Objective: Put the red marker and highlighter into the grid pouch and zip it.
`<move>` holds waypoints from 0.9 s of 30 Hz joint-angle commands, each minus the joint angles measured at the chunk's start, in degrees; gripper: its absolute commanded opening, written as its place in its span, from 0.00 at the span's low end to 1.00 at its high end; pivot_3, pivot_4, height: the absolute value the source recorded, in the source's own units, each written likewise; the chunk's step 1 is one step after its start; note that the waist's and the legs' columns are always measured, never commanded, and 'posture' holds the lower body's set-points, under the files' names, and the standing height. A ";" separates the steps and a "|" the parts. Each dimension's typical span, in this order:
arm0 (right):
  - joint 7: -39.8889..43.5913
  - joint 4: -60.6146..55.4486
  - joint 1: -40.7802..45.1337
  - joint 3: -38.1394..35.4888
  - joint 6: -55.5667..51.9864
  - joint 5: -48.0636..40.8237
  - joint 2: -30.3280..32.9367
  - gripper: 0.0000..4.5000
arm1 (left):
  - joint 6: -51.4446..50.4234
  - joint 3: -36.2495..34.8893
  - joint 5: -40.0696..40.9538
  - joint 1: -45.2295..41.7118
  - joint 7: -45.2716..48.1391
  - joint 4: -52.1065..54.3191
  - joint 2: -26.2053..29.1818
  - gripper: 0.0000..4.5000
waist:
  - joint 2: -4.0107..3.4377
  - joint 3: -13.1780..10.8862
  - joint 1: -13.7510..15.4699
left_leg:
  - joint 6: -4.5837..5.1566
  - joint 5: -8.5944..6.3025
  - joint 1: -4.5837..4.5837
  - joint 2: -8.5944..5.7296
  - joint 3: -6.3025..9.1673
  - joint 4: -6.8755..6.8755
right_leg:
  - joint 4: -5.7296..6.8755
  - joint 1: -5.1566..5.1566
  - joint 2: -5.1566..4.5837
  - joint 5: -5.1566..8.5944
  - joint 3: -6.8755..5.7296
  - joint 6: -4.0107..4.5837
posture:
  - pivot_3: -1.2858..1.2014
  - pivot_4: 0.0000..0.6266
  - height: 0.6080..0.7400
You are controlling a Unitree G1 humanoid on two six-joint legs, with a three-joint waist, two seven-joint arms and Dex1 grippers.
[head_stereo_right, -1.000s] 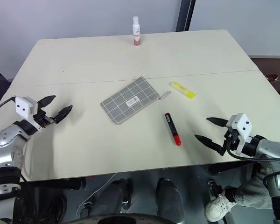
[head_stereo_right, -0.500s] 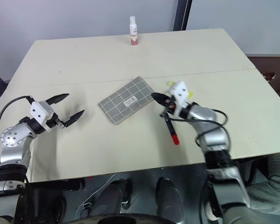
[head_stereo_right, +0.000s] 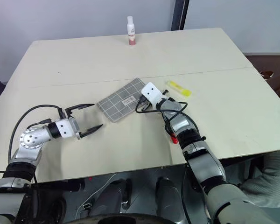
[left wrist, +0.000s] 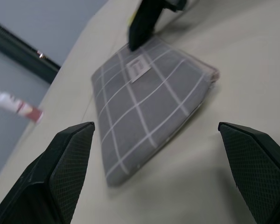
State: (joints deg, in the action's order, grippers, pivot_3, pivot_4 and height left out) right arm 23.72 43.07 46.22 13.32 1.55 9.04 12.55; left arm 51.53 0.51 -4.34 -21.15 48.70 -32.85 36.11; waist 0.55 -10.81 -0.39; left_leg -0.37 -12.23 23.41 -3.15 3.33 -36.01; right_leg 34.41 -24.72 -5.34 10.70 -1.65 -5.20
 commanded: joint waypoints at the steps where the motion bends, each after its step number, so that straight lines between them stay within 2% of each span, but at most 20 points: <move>1: 1.22 -0.73 0.08 0.36 0.75 0.78 0.37 0.01 | 1.81 1.32 -3.64 -1.87 -4.24 -0.58 0.13 1.00 | -0.01 0.00 -0.36 | 0.01 0.00 -0.01 0.00 0.00 0.01 | 0.03 0.00 0.01 -0.01 0.00 -0.01 | 0.52 0.24 1.00; 9: 3.16 -4.31 -1.70 0.22 -0.09 1.23 0.67 0.01 | 1.47 5.76 -9.77 -6.46 -11.30 -4.34 -2.94 1.00 | -0.01 0.00 -0.44 | 0.02 0.01 -0.09 0.00 -0.01 -0.11 | 0.27 0.02 0.02 -0.01 0.01 -0.06 | 0.52 0.24 1.00; 12: 3.56 -4.94 -1.93 -0.03 -0.27 1.27 1.18 0.01 | 0.24 6.91 -9.51 -7.17 -11.41 -4.82 -3.00 1.00 | -0.01 0.00 -0.30 | 0.02 0.02 -0.12 0.00 0.01 -0.18 | 0.44 0.02 0.01 0.00 0.01 -0.07 | 0.52 0.24 1.00; 15: 4.08 -5.97 -2.33 -0.20 -0.56 1.24 1.44 0.00 | -1.15 7.73 -8.84 -7.30 -10.81 -4.90 -2.68 0.82 | -0.01 0.00 -0.40 | 0.01 0.03 -0.16 -0.01 0.01 -0.20 | 0.55 0.02 0.01 0.00 0.02 -0.07 | 0.52 0.24 1.00; 21: 4.73 -7.39 -2.72 -0.49 -1.34 0.94 1.74 0.00 | -1.21 8.25 -8.17 -7.25 -11.24 -3.49 -2.20 0.15 | -0.01 0.00 -0.43 | 0.01 0.03 -0.17 0.00 0.05 -0.19 | 0.65 -0.03 0.02 0.02 0.02 -0.06 | 0.52 0.24 1.00; 27: 5.14 -8.40 -1.90 -0.70 -1.61 0.79 1.62 0.00 | -0.86 8.08 -6.76 -6.11 -11.25 -2.72 -1.31 0.15 | -0.01 0.00 -0.44 | 0.01 0.03 -0.18 0.00 0.04 -0.18 | 0.64 -0.04 0.01 0.02 0.03 -0.06 | 0.52 0.24 1.00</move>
State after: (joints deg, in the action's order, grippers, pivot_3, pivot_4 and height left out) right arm 28.66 37.22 43.26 13.26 -0.40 10.33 14.21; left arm 50.29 8.92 -12.37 -27.50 37.98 -37.34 33.89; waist 0.54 -10.81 -0.82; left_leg -0.36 -12.20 23.23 -3.15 3.37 -36.19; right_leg 35.05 -24.77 -5.33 10.71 -1.62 -5.26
